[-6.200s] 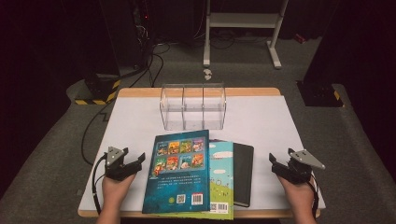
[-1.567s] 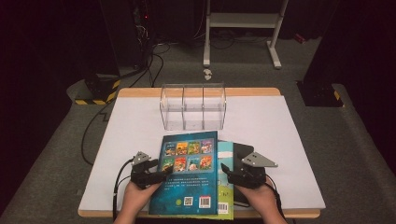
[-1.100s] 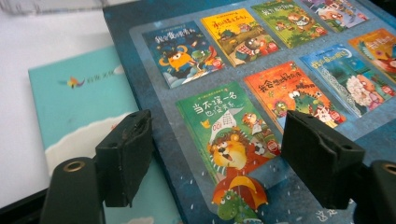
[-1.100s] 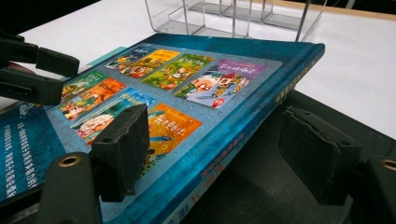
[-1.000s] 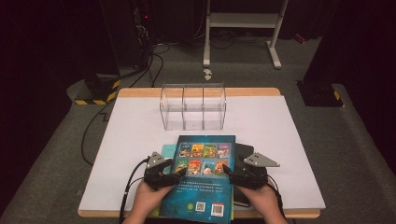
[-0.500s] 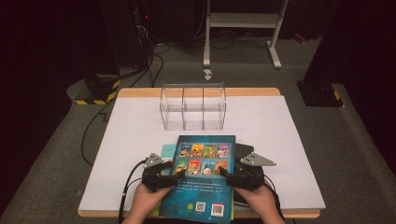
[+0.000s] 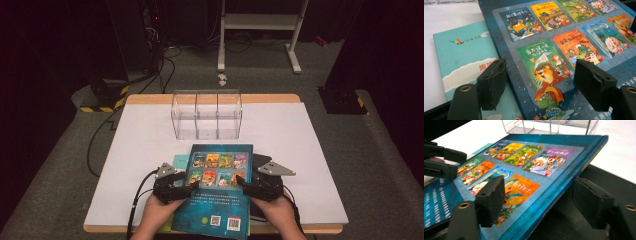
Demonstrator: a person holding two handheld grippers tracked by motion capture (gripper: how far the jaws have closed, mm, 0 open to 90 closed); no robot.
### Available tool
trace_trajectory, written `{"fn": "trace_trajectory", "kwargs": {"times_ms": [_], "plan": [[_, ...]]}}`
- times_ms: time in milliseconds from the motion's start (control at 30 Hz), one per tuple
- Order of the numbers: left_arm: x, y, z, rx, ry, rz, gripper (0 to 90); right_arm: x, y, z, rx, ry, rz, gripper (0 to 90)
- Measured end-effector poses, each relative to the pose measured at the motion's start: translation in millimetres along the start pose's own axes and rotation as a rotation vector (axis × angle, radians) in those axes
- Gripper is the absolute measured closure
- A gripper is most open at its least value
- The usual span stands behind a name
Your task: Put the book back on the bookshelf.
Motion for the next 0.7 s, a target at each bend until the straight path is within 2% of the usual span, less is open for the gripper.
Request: {"fn": "trace_trajectory", "kwargs": {"times_ms": [67,167,467,700], "plan": [[0.7,0.2,0.6,0.005,0.001,0.008,27.4,0.6,1.1,-0.6,0.007,-0.009,-0.007,21.6],[2.0,1.6,2.7,0.006,0.004,0.021,26.9,4.1,5.6,-2.3,0.027,-0.057,-0.019,16.8],[-3.5,1.3,-1.5,-0.005,-0.003,0.022,26.3,5.9,5.3,-4.0,0.037,-0.059,-0.041,18.8],[-9.4,-7.3,-17.5,-0.01,0.003,0.019,26.4,-11.7,-3.1,-4.9,0.039,-0.056,-0.063,21.4]]}}
Point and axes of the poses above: each handheld gripper's, and its own axes: z roughly backward along the jaws, y roughly out of its underside, x roughly to its left, the point moved 9 cm from there along -z, roughly forward along the jaws, and after that the axes turned 9 degrees about -y, right-handed, at the moved point
